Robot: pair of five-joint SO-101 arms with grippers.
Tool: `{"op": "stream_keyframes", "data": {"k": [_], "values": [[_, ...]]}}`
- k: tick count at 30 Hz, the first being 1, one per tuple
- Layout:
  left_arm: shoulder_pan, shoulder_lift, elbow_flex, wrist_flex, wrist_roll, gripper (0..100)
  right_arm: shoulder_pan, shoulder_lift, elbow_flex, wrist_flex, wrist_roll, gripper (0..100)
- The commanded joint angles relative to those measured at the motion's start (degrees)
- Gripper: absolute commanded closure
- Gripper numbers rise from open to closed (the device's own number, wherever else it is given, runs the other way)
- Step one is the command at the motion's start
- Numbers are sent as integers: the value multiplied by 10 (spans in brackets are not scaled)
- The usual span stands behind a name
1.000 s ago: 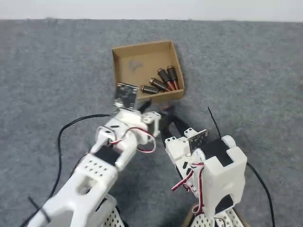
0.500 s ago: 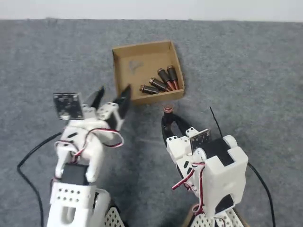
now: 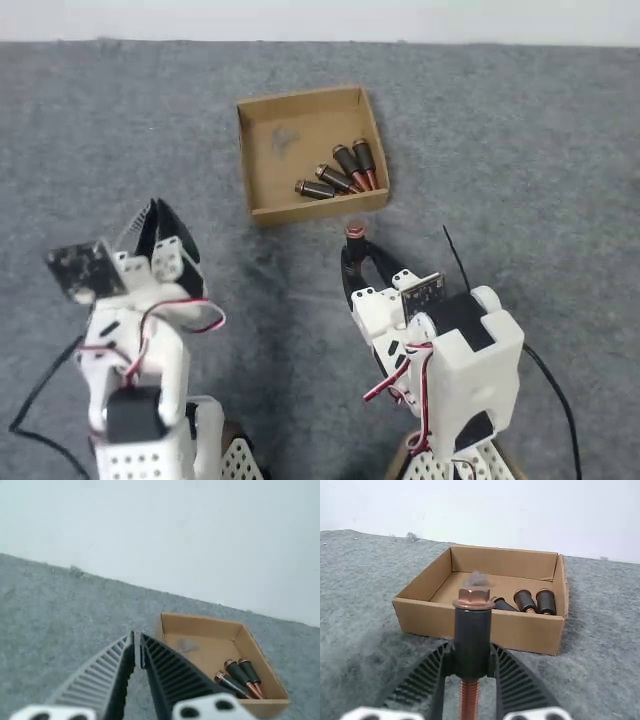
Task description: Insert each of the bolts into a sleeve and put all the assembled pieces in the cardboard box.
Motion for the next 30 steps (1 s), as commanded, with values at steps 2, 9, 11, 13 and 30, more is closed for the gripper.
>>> {"op": "stream_keyframes", "data": {"k": [2, 9, 11, 13, 30], "values": [[-4, -80, -8, 41, -31, 987, 10, -6, 1, -3, 11, 992], [-21, -70, 31, 45, -69, 987, 9, -10, 15, -5, 11, 992], [-27, -70, 66, 45, -89, 987, 9, -10, 15, -5, 11, 992], [-41, -70, 100, 42, -91, 987, 9, -10, 15, -5, 11, 992], [-40, -70, 221, 107, -83, 987, 0, -40, 5, -37, 11, 992]]}}
